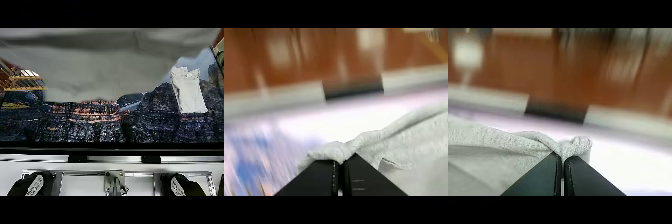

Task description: Fold the shirts.

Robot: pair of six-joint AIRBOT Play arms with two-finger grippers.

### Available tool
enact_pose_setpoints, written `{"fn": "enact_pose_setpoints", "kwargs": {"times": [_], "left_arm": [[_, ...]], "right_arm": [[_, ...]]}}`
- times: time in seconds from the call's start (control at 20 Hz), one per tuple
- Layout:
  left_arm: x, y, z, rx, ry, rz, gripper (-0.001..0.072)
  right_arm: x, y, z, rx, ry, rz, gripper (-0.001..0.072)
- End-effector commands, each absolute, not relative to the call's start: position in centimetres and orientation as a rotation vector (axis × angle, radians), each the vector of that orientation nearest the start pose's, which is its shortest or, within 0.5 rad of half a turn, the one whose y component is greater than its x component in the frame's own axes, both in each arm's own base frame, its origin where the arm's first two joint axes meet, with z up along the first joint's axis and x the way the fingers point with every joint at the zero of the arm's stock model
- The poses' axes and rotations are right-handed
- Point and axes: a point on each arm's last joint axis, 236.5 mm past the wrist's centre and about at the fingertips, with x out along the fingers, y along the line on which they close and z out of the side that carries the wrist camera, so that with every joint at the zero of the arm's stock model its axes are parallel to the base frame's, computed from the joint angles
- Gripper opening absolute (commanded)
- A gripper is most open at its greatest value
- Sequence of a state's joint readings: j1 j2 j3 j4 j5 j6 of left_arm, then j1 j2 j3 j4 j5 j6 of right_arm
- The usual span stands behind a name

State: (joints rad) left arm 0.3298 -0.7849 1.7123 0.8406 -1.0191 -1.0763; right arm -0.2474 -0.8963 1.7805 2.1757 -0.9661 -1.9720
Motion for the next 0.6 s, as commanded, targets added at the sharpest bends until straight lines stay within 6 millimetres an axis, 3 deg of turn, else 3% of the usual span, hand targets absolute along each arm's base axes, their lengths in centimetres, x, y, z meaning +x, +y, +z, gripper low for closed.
{"fn": "enact_pose_setpoints", "kwargs": {"times": [0.0,0.1,0.2,0.35,0.55], "left_arm": [[14.3,-8.0,62.2,0.200,-0.506,-0.215,0.0037],[11.1,-8.5,62.5,0.211,-0.532,-0.188,0.0036],[10.4,-7.6,61.2,0.200,-0.474,-0.130,0.0036],[12.0,-6.8,57.5,0.199,-0.305,-0.109,0.0037],[14.3,-6.3,54.0,0.203,-0.142,-0.122,0.0036]], "right_arm": [[19.7,4.1,61.6,-0.146,-0.453,0.134,0.0071],[17.1,5.3,61.1,-0.161,-0.439,0.152,0.0071],[15.9,5.4,60.2,-0.175,-0.405,0.139,0.0071],[16.4,4.7,58.9,-0.183,-0.340,0.111,0.0071],[18.5,3.4,56.6,-0.171,-0.229,0.076,0.0071]]}}
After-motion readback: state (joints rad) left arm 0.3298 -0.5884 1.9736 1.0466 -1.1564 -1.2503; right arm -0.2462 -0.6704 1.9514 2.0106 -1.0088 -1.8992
